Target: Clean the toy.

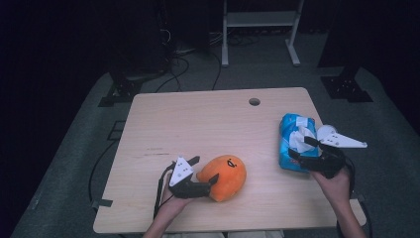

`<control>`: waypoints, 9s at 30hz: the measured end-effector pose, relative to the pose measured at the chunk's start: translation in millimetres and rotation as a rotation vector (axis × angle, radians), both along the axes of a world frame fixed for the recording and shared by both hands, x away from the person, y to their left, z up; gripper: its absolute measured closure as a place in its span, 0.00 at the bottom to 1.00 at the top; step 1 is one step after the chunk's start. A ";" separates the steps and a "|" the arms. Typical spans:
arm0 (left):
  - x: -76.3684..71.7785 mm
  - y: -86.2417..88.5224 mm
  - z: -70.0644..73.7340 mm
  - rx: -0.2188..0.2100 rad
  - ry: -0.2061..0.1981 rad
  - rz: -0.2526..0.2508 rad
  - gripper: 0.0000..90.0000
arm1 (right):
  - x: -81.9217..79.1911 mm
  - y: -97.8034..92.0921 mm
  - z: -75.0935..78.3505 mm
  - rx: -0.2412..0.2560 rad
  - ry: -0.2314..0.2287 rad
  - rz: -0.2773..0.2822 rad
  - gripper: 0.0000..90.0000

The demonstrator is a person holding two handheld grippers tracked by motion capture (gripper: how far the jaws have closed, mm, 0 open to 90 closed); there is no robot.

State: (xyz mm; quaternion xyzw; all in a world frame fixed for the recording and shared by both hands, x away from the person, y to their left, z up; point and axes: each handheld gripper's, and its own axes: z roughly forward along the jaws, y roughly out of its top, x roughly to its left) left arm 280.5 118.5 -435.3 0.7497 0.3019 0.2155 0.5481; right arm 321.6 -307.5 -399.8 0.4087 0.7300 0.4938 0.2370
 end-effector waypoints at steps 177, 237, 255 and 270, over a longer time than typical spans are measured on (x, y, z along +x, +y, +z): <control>19.7 18.6 -18.4 -0.038 0.194 -0.049 0.43 | -44.5 170.0 -26.1 -0.150 0.052 0.417 0.90; 7.3 -7.1 -12.2 0.117 0.061 -0.138 0.35 | -14.7 140.0 -28.5 0.024 0.149 0.347 0.90; 2.7 -13.7 -5.1 0.096 0.049 -0.081 0.23 | -12.5 136.1 -35.7 0.047 0.167 0.307 0.90; 5.4 -10.2 -6.1 0.085 0.056 -0.070 0.18 | -17.8 144.7 -31.1 0.014 0.153 0.315 0.90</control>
